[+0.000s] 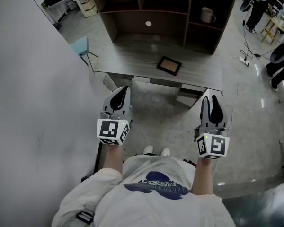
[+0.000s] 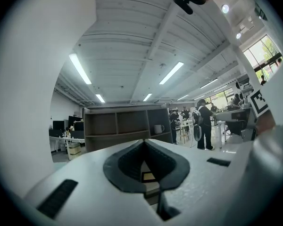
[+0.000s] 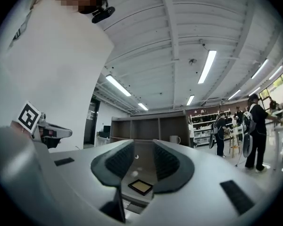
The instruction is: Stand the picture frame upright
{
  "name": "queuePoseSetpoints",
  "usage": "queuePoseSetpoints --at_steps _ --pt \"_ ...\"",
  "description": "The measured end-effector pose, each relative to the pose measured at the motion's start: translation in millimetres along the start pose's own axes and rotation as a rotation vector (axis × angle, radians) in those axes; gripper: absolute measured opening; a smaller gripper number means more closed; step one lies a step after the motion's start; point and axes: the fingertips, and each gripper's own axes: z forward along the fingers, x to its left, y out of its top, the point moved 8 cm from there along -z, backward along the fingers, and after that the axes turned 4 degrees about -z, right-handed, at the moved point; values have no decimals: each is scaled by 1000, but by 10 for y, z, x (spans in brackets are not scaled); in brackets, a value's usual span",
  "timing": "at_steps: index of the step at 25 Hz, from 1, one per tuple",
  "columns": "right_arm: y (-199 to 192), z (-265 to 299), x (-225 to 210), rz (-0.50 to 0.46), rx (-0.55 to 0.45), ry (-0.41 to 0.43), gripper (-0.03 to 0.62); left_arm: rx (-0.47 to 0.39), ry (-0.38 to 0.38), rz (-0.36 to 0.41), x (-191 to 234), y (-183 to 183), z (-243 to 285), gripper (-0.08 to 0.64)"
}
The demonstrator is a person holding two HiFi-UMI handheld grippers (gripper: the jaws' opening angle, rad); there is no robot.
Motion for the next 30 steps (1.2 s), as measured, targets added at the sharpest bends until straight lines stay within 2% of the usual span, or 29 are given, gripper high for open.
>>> queuePoseSetpoints --at_steps 2,8,11,14,20,26,30 --pt "-21 -11 -104 27 6 16 139 10 -18 -14 -23 -18 13 6" --pt "-134 -5 -326 59 27 73 197 -9 -77 3 -214 -40 18 14" --pt "-184 50 -361 91 44 106 225 12 -107 -4 -260 -85 34 100" --pt "-224 125 -324 98 60 147 244 36 -126 -13 -218 -124 85 148" --pt "-433 413 -256 95 136 191 285 85 -159 0 -43 -267 364 218" --pt "-601 866 -117 104 202 222 308 123 -216 -18 348 -420 812 242" --pt "-646 1251 -34 87 235 227 316 139 -275 3 641 -435 1197 250"
